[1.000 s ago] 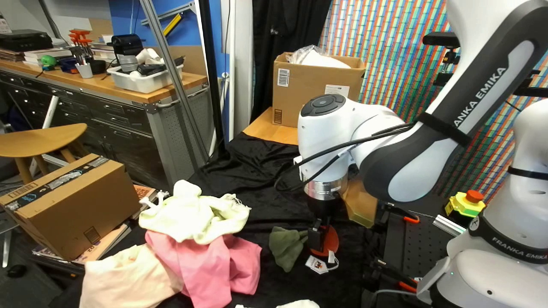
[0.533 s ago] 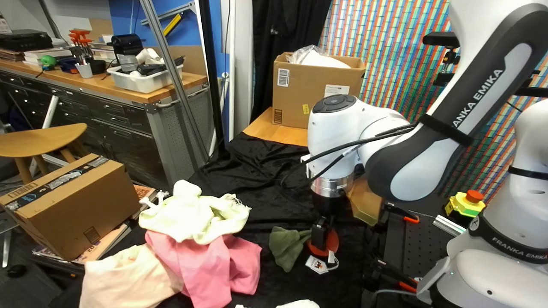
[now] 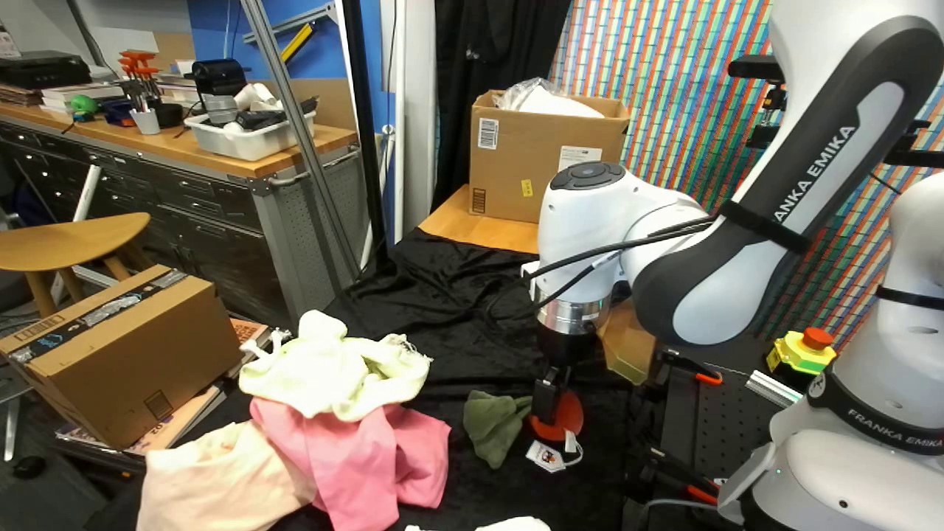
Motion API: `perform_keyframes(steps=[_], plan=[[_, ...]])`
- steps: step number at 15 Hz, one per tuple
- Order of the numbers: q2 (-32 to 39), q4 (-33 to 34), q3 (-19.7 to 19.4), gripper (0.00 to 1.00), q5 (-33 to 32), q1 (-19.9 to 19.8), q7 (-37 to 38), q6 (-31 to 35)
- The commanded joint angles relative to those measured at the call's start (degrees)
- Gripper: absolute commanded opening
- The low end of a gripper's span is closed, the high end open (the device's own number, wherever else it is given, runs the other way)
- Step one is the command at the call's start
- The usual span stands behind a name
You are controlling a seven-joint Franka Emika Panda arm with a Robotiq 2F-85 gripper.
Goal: Pick up the clothes and toy from the table and stack them on each other.
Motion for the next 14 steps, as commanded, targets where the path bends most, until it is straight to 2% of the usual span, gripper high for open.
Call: perform_keyframes(steps=[1, 2, 3, 8, 11, 13, 14], plan=[[-0.2, -1.1, 0.2, 1.0, 0.7, -1.0, -2.0, 2.9], [-0.1, -1.1, 0.2, 0.91, 0.8, -1.2, -2.4, 3.1], [-0.1, -1.1, 0.2, 0.72, 1.0, -1.3, -2.8, 3.1], [0.0, -0.9, 0.4, 0.33, 2.3, -1.6, -4.3, 3.3], [-0.4, -0.7, 0.9, 0.12, 4.7, -1.7, -6.9, 2.4], [-0.9, -0.6, 0.9, 0.07, 4.9, -1.5, -7.6, 2.1], [-1.2, -0.6, 0.9, 0.08, 4.9, -1.5, -8.1, 1.9]])
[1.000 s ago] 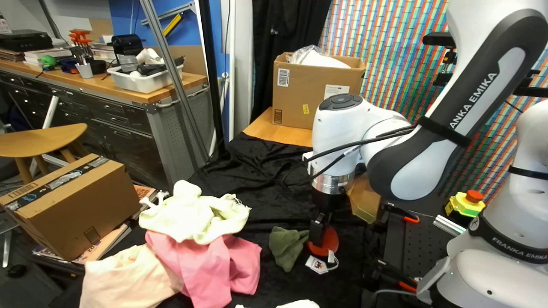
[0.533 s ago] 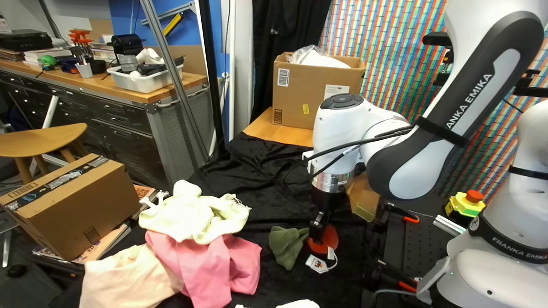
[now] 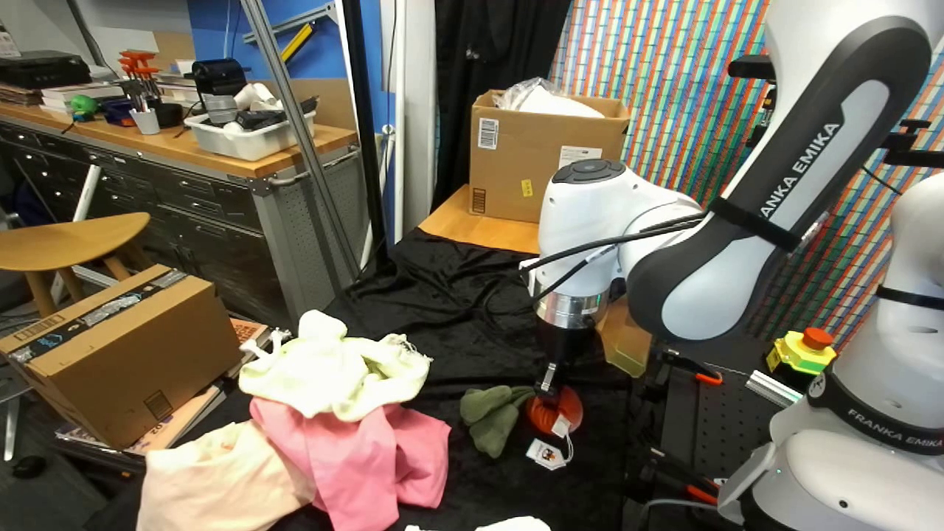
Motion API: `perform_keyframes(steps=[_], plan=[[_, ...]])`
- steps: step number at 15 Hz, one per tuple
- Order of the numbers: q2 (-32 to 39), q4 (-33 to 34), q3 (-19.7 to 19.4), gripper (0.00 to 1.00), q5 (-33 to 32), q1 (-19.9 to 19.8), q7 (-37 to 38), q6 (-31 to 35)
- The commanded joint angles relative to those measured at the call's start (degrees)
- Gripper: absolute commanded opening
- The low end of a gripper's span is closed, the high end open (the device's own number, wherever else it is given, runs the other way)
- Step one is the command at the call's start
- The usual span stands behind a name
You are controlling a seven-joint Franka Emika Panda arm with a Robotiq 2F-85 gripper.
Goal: Pick up the clothes and toy from the table and stack them on each other.
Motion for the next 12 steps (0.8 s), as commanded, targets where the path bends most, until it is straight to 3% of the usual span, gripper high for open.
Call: perform_keyframes(steps=[1, 7, 12], plan=[[-1.7, -0.4, 1.0, 0.09, 1.6, -0.6, -3.0, 0.2], [-4.8, -1.0, 1.1, 0.09, 1.0, -0.5, -3.0, 2.0], [-6.8, -1.8, 1.7, 0.08, 4.1, -0.3, -3.6, 8.9]])
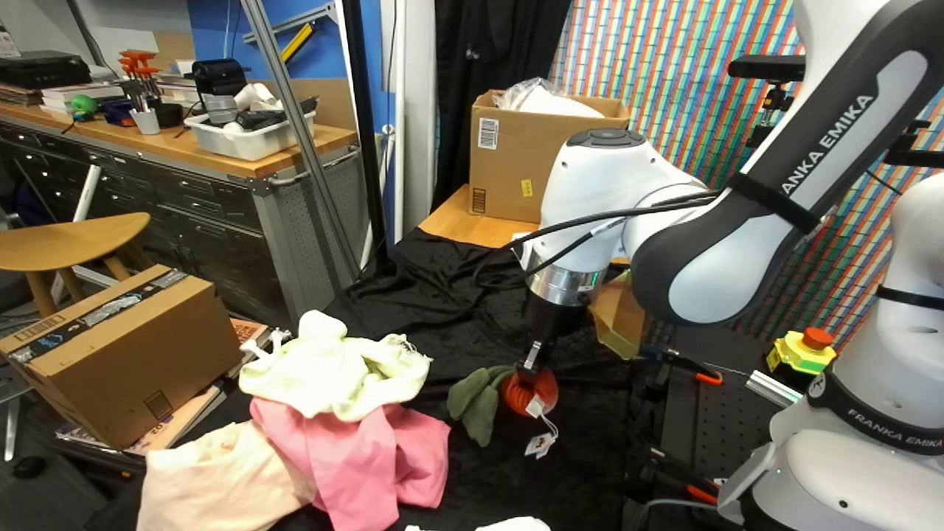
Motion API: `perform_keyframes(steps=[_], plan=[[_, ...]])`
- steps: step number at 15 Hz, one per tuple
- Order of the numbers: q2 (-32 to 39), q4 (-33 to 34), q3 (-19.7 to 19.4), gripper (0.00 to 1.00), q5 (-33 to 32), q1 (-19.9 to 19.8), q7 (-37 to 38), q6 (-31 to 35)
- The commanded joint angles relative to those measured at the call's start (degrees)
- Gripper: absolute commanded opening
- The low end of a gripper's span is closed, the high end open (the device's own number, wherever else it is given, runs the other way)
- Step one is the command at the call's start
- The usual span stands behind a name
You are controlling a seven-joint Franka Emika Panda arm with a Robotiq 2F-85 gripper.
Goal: Pick up the clothes and toy from the table and stack them on each other.
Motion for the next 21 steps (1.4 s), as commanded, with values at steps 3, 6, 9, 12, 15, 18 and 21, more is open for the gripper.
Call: perform_keyframes(steps=[3, 6, 9, 12, 15, 18, 21], plan=[[-3.5, -2.7, 2.1, 0.08, 7.5, 0.2, -2.7, 11.2], [-4.0, -3.5, 3.4, 0.08, 11.9, 1.2, -2.7, 18.4], [-3.2, -1.7, 4.3, 0.08, 12.5, 1.6, -1.3, 23.7], [-4.6, -2.0, 5.0, 0.08, 12.0, 2.1, -0.6, 27.1], [-6.2, -2.8, 5.2, 0.08, 11.7, 2.3, -0.4, 29.5], [-6.5, -2.4, 5.0, 0.08, 11.3, 2.4, -0.7, 30.0], [-6.2, -1.9, 4.7, 0.07, 10.2, 1.8, -2.4, 25.1]])
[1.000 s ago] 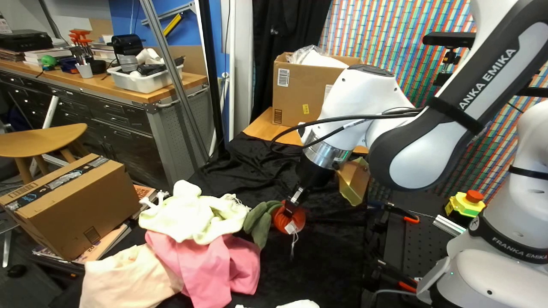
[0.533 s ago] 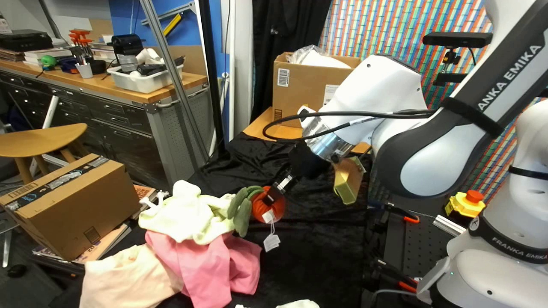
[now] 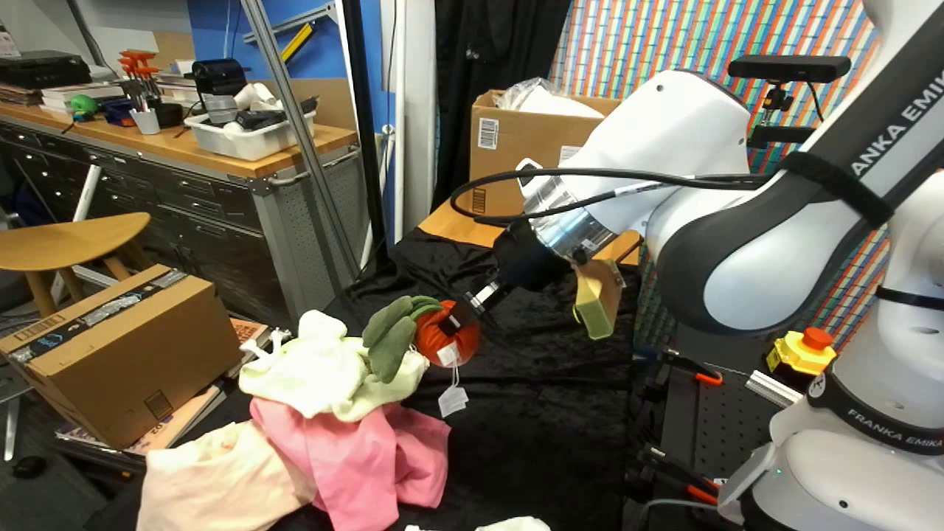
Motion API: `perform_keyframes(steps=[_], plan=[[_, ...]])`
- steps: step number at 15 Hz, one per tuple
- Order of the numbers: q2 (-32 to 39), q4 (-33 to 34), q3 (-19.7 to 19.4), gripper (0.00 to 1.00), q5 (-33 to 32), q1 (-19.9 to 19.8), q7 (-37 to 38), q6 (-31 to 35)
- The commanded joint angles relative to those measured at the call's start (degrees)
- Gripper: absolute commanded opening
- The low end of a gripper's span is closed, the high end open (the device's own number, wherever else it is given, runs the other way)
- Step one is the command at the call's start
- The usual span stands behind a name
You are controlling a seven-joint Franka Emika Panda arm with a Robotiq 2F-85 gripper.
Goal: Pick up the clothes and toy from the table and stack them on each other.
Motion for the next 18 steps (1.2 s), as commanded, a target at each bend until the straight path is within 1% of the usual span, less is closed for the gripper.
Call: perform_keyframes(steps=[1, 5, 10, 15, 18], plan=[[-0.7, 0.0, 0.9, 0.08, -0.3, -1.8, -2.5, -4.2], [0.6, 1.1, 1.8, 0.08, -4.1, -5.0, -2.3, -9.2], [2.1, 4.1, 2.8, 0.08, -12.5, -7.8, 1.5, -13.4], [3.9, 9.6, 3.6, 0.07, -23.3, -8.4, 9.4, -18.5], [6.7, 13.9, 3.6, 0.07, -29.5, -7.4, 15.0, -21.2]])
